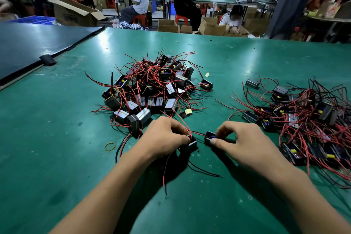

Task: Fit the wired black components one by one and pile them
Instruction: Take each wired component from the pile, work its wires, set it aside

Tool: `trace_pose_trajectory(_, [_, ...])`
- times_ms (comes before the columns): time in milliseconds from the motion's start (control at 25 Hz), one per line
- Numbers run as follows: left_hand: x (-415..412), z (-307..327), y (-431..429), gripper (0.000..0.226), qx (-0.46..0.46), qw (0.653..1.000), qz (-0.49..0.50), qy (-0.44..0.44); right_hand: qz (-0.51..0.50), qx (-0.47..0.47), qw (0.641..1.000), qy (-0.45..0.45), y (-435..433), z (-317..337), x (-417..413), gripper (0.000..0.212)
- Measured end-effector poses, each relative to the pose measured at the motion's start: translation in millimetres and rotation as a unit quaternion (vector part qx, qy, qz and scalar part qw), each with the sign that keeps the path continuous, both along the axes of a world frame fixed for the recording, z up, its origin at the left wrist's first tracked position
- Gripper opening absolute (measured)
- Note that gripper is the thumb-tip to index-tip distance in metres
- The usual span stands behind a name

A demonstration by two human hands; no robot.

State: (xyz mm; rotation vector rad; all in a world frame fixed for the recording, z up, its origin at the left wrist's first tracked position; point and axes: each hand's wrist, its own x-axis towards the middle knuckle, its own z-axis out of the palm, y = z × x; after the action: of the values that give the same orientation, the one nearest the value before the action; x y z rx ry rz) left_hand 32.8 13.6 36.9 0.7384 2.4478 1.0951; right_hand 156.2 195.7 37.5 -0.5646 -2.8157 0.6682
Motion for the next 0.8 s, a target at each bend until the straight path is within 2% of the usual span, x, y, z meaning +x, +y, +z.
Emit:
trace_pose_trajectory(120, [4, 2, 1, 0.008, -0.009, 1.0, 0.025, 0.008, -0.005, 0.002, 1.0, 0.008, 4, 1, 2, 0.023])
trace_pose_trajectory(200, [6, 2, -1, 0.015, -0.025, 0.999, 0.046, 0.015, -0.003, 0.001, 1.0, -0.02, 9, 3, 5, 0.028])
trace_pose_trajectory(280, [8, 3, -3, 0.019, -0.017, 0.998, 0.054, -0.016, -0.006, 0.027, 0.998, -0.056, 17, 5, 7, 0.025])
trace_pose_trajectory(360, [11, 5, -4, 0.017, 0.015, 0.997, 0.055, -0.044, -0.033, 0.057, 0.996, -0.06, 21, 7, 10, 0.035])
trace_pose_trajectory(400, [12, 6, -4, 0.014, 0.029, 0.998, 0.056, -0.013, -0.043, 0.065, 0.996, -0.041, 21, 7, 10, 0.039])
trace_pose_trajectory(480, [14, 7, -4, 0.012, 0.06, 0.989, 0.04, 0.129, -0.03, 0.064, 0.997, 0.016, 17, 7, 9, 0.039])
trace_pose_trajectory(520, [16, 8, -4, 0.009, 0.085, 0.976, 0.006, 0.199, -0.009, 0.053, 0.998, 0.035, 13, 6, 8, 0.038])
trace_pose_trajectory(600, [20, 9, -3, 0.01, 0.114, 0.946, -0.107, 0.284, 0.037, 0.042, 0.997, 0.054, 7, 3, 6, 0.036])
trace_pose_trajectory(720, [25, 4, 1, 0.015, 0.066, 0.926, -0.236, 0.286, 0.064, 0.08, 0.993, 0.06, 0, -8, 1, 0.022])
trace_pose_trajectory(800, [22, 1, 0, 0.018, 0.016, 0.928, -0.239, 0.285, 0.049, 0.078, 0.993, 0.067, 0, -13, -1, 0.012])
